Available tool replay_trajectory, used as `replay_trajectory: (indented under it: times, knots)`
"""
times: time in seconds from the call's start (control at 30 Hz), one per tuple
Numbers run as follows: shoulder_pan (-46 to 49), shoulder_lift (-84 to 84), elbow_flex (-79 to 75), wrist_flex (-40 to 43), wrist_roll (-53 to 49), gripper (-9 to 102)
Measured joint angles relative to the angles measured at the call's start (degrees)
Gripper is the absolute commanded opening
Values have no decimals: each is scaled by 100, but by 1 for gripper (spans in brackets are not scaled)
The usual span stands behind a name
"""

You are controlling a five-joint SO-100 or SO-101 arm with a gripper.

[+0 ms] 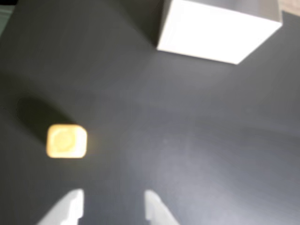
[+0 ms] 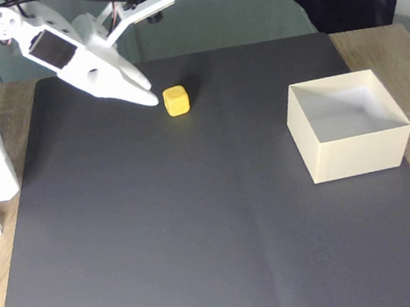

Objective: Grasp a cube block and put it in the white box.

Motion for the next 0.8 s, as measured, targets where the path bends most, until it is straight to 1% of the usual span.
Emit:
replay_trajectory:
  times: [0.17, 0.23, 0.53, 0.8]
  knots:
    - [0, -571, -105, -343, 26, 32]
    - [0, -905, -272, -510, 53, 34]
    - [35, -2795, -1591, -870, 88, 34]
    - [-272, -3656, -1758, -1187, 53, 34]
